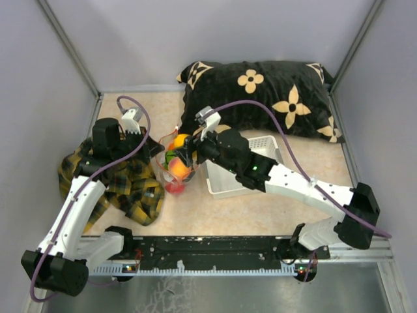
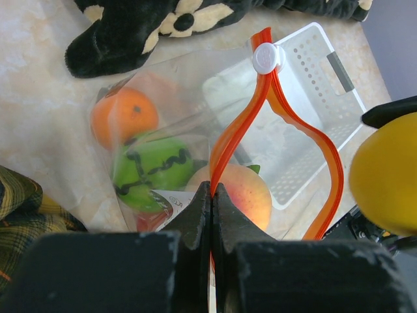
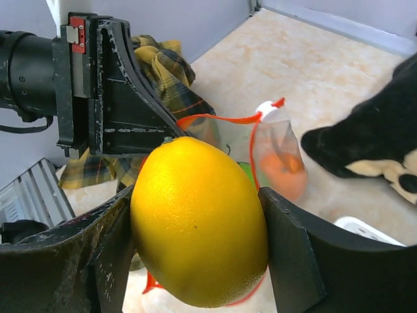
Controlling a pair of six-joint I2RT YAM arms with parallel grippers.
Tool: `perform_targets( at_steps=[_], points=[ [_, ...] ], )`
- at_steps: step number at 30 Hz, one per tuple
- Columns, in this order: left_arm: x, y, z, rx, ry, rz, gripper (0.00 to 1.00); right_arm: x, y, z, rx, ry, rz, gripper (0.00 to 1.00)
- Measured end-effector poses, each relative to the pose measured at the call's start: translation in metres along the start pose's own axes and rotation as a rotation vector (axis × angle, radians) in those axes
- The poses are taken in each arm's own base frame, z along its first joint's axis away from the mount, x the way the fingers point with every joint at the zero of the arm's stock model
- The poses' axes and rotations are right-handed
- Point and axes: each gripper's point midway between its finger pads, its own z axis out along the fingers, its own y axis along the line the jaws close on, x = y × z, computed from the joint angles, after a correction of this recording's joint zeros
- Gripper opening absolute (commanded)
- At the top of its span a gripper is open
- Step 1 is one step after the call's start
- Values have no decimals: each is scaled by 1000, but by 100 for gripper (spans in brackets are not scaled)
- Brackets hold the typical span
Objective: Place the food in the zip-top bag and seal the zipper
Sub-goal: Place the fake fruit in the zipper food storage bag.
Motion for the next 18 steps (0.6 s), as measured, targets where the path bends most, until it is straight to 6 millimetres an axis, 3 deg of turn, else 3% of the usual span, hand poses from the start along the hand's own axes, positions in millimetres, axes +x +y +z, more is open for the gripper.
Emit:
perform_targets(
  at_steps=[8,15,18],
  points=[
    [0,-1,0,4,2,0,0,22,18,32,-101,11,-23,56],
    [0,-1,0,7,2,0,0,47,10,61,-89,13,-91,61],
    [0,1,0,-1,0,-2,0,46,6,67,-77,-24,-129,65]
  ],
)
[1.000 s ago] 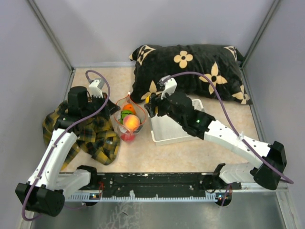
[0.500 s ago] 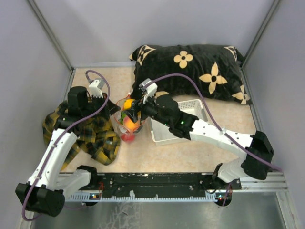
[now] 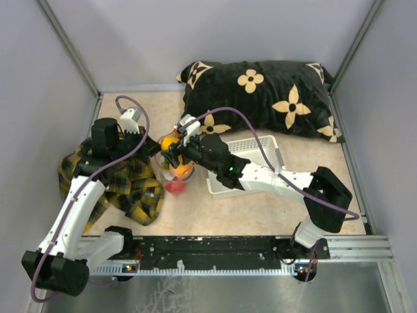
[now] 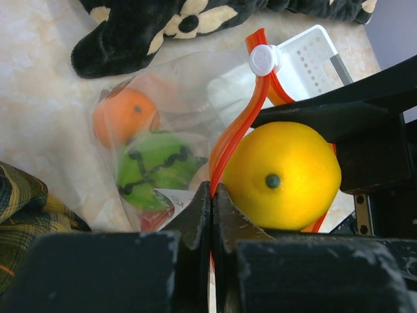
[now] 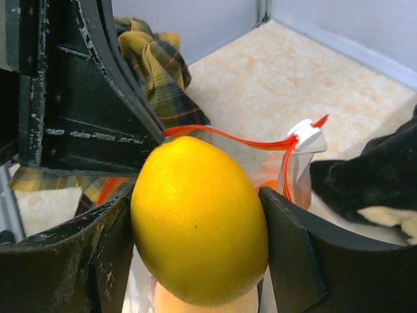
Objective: Place the food in the zip-top bag and seal the zipper
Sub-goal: Place the fake fruit in the zipper food storage bag.
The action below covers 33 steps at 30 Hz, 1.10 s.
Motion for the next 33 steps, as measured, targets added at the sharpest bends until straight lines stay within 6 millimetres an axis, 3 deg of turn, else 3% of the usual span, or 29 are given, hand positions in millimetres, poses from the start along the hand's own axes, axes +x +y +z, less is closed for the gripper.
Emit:
perform_targets(
  at_steps=[11,20,29,33],
  points=[
    [-1,-1,-3,1,-10,3,0,9,-32,2,73,-29,-91,76],
    [-1,-1,-3,1,-10,0,0,18,-27,1,16,5,-144,85],
    [-1,0,-3,-1,-10,-2,0,5,-17,3,-34,28,-151,84],
    [-1,0,-3,-2,-9,-3,0,2,-16,-8,-33,66,-145,81]
  ],
)
